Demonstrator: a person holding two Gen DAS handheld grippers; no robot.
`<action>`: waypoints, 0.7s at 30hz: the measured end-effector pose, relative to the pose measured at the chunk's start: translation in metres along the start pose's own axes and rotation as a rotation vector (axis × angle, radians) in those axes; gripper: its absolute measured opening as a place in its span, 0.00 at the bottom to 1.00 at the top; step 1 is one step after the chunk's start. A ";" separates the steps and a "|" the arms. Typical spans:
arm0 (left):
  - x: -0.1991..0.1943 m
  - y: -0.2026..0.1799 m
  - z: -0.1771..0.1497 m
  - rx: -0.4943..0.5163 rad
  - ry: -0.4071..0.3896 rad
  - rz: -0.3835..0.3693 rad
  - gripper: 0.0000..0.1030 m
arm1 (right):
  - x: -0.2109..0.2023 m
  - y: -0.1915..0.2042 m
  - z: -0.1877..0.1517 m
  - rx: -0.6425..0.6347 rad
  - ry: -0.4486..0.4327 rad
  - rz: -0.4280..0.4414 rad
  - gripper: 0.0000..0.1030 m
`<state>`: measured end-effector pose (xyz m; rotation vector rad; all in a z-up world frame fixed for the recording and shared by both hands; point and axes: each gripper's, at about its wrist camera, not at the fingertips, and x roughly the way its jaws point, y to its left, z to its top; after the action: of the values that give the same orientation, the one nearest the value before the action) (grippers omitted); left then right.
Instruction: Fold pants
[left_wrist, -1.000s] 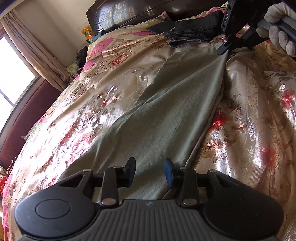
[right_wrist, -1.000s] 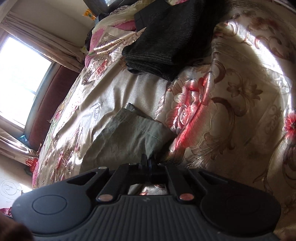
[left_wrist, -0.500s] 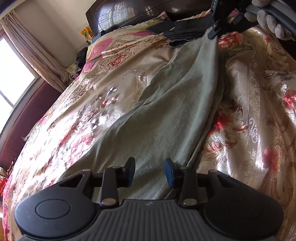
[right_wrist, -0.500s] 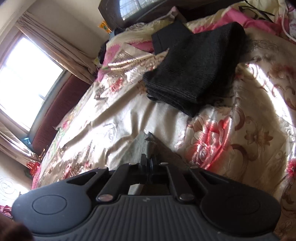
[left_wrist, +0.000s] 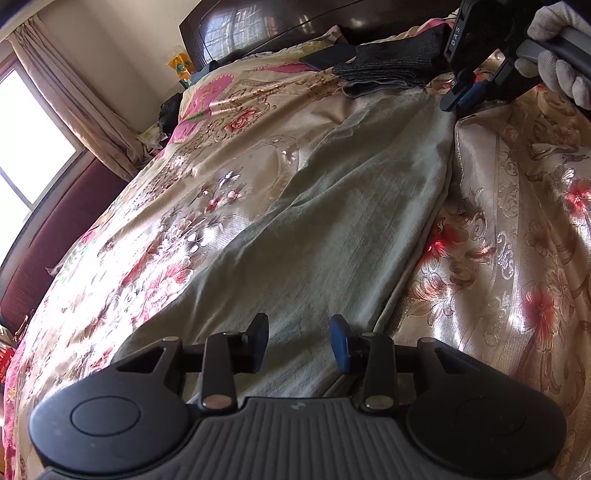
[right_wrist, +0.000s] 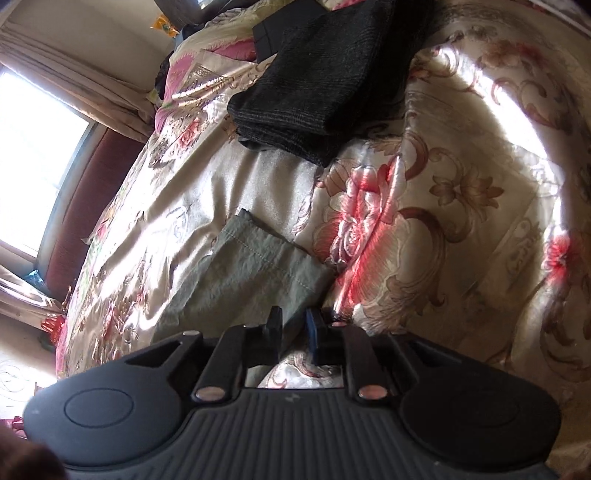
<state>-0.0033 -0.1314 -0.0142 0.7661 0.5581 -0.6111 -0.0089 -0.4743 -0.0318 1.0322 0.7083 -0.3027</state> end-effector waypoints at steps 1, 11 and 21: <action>0.000 0.000 0.000 -0.002 0.000 -0.001 0.50 | 0.006 0.000 0.001 0.013 0.001 0.002 0.15; -0.001 0.002 -0.002 0.003 -0.007 -0.002 0.52 | -0.002 0.002 0.000 -0.006 0.064 0.008 0.22; 0.002 0.005 0.002 -0.017 0.003 -0.009 0.52 | 0.030 0.013 0.003 0.009 0.045 0.026 0.28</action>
<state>0.0013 -0.1306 -0.0122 0.7493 0.5693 -0.6131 0.0215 -0.4673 -0.0416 1.0581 0.7339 -0.2616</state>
